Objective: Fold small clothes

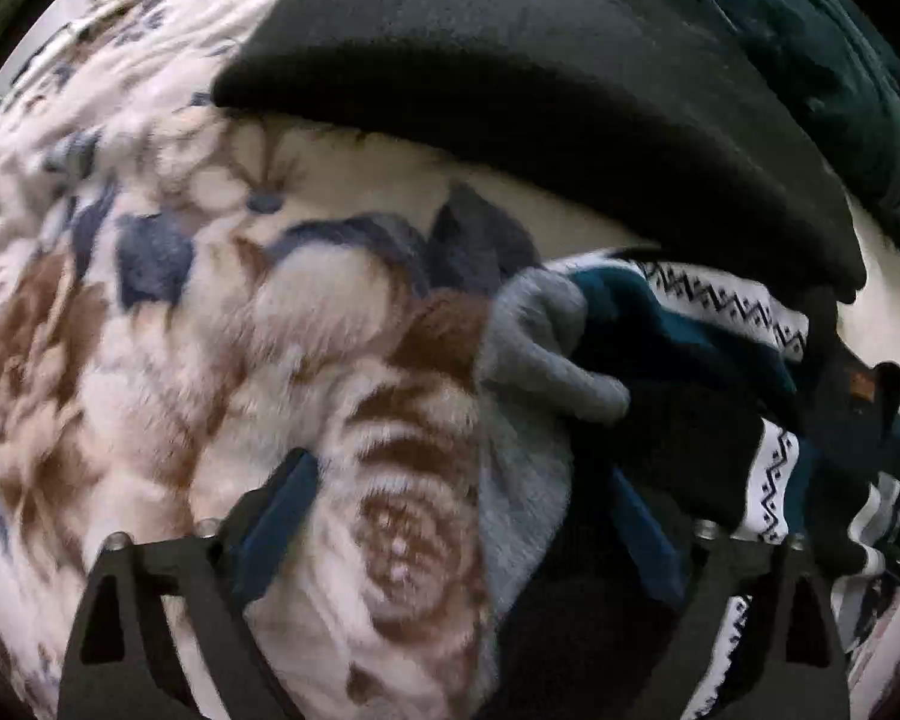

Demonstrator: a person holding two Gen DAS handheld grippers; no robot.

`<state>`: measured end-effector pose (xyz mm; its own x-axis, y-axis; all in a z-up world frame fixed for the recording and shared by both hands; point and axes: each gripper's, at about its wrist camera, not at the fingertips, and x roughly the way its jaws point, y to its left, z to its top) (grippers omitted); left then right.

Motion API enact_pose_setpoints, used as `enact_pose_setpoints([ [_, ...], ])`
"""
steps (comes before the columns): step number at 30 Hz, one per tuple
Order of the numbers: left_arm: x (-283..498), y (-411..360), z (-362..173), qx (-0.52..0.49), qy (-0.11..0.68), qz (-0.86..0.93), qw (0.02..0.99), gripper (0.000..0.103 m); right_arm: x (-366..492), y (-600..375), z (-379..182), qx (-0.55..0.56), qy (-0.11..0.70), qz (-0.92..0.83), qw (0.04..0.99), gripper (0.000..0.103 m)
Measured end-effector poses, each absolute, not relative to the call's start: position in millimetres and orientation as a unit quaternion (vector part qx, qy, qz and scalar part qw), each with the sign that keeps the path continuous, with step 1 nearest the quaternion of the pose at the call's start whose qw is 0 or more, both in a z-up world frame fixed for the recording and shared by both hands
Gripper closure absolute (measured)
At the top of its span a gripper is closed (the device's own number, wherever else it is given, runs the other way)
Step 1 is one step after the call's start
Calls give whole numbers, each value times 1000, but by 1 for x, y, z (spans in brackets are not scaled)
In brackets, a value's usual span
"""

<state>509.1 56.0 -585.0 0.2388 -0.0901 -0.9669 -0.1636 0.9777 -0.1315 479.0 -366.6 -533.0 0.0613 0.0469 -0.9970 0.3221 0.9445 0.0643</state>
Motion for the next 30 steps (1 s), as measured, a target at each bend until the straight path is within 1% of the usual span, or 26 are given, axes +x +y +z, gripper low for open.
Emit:
enact_pose_setpoints([
  [1, 510, 57, -581, -101, 614, 21, 783, 6, 479, -375, -541, 139, 678, -108, 713, 47],
  [3, 506, 56, -563, -92, 602, 17, 793, 7, 476, -392, -544, 190, 676, -116, 703, 47],
  [5, 492, 54, -534, -101, 582, 9, 807, 7, 469, -398, -521, 219, 665, -104, 707, 46],
  [6, 483, 50, -522, -104, 574, 4, 812, 7, 464, -401, -509, 227, 660, -98, 710, 43],
  [7, 473, 43, -510, -104, 568, -2, 816, 7, 458, -404, -496, 237, 655, -88, 712, 34],
  [9, 441, 19, -483, -106, 558, -24, 823, 7, 438, -415, -468, 248, 649, -71, 716, 24],
  [14, 355, -75, -453, -99, 582, -97, 801, 7, 366, -461, -424, 240, 658, -53, 712, 24],
  [16, 311, -127, -454, -90, 605, -121, 782, 7, 340, -487, -413, 243, 666, -48, 704, 24],
  [20, 213, -236, -491, -92, 682, -158, 708, 7, 303, -534, -411, 243, 675, -32, 697, 24],
  [23, 168, -291, -516, -84, 709, -165, 681, 7, 292, -566, -426, 244, 681, -13, 690, 24],
  [25, 142, -330, -541, -47, 722, -156, 673, 7, 291, -577, -437, 240, 685, -4, 687, 24],
  [28, 129, -351, -571, -10, 729, -123, 674, 7, 297, -585, -460, 234, 689, 17, 686, 24],
  [30, 127, -352, -576, -2, 709, -95, 699, 7, 307, -586, -479, 244, 687, 37, 683, 24],
])
